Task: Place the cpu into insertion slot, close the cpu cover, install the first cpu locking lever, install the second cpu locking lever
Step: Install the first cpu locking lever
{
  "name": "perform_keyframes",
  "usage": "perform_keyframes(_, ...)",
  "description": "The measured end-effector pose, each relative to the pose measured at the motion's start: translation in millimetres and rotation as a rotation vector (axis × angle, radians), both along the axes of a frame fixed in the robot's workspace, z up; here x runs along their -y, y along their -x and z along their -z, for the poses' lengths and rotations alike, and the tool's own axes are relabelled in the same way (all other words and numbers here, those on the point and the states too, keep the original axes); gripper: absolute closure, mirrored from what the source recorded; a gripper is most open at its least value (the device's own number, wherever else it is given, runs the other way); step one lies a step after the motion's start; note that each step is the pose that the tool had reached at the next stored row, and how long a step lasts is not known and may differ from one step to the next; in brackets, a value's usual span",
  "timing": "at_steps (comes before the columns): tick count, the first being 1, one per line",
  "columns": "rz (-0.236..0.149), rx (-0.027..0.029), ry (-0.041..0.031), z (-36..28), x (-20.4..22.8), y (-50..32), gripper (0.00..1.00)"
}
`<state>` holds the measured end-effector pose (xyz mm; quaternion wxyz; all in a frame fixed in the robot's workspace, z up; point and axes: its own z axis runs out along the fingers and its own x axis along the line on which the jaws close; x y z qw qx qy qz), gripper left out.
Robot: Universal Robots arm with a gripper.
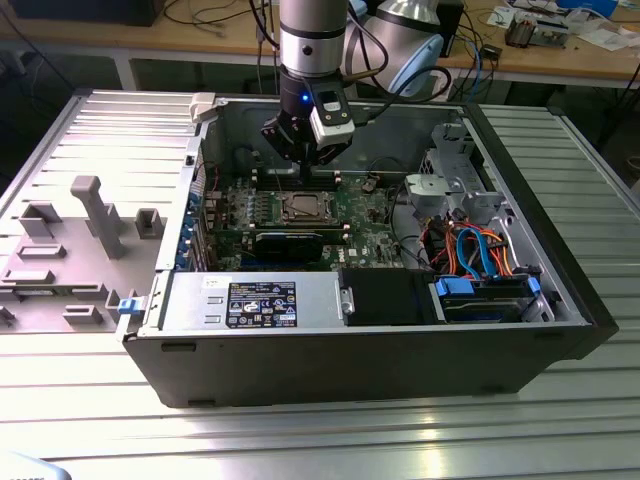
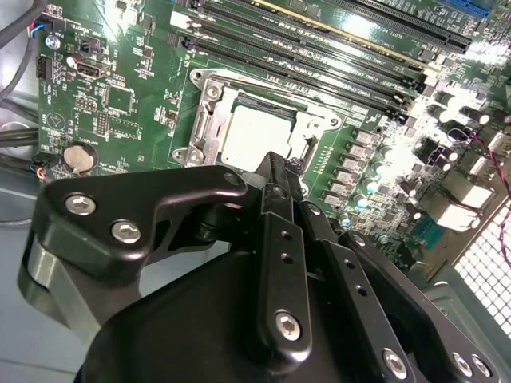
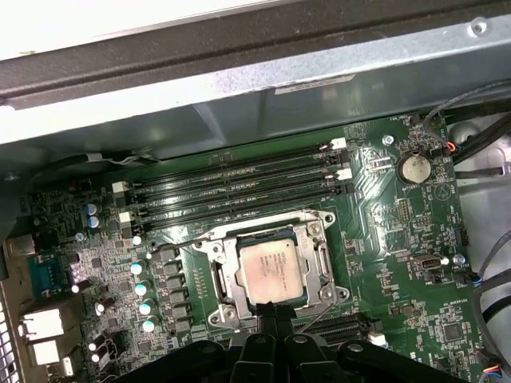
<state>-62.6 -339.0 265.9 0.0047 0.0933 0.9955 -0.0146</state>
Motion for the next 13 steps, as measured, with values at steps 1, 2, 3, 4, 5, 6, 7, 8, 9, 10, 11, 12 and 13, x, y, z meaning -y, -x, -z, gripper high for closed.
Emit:
perform_keyframes(1, -0.002, 0.0, 0.0, 0.0, 0.0, 0.0, 0.89)
perform_keyframes(2, -0.007, -0.0001, 0.0, 0.0, 0.0, 0.1, 0.89)
perform_keyframes(3, -0.011, -0.0001, 0.0001, 0.0, 0.0, 0.1, 0.89)
perform_keyframes(4, -0.017, 0.0, 0.0, 0.0, 0.0, 0.0, 0.89)
perform_keyframes(5, -0.022, 0.0, 0.0, 0.0, 0.0, 0.1, 0.89)
perform_keyframes(6, -0.029, 0.0, 0.0001, 0.0, 0.0, 0.1, 0.89)
perform_keyframes(7, -0.039, -0.0001, 0.0, 0.0, 0.0, 0.1, 0.89)
perform_keyframes(8, -0.047, 0.0, 0.0, 0.1, 0.0, 0.1, 0.89)
perform_keyframes(9, -0.06, 0.0, 0.0, 0.1, 0.0, 0.1, 0.89)
perform_keyframes(10, -0.071, -0.0001, 0.0001, 0.0, 0.0, 0.1, 0.89)
perform_keyframes(11, -0.087, 0.0, 0.0, 0.1, 0.0, 0.1, 0.89)
perform_keyframes(12, -0.095, 0.0, 0.0, 0.1, 0.0, 0.0, 0.89)
perform_keyframes(13, -0.102, 0.0, 0.0, 0.1, 0.0, 0.1, 0.89)
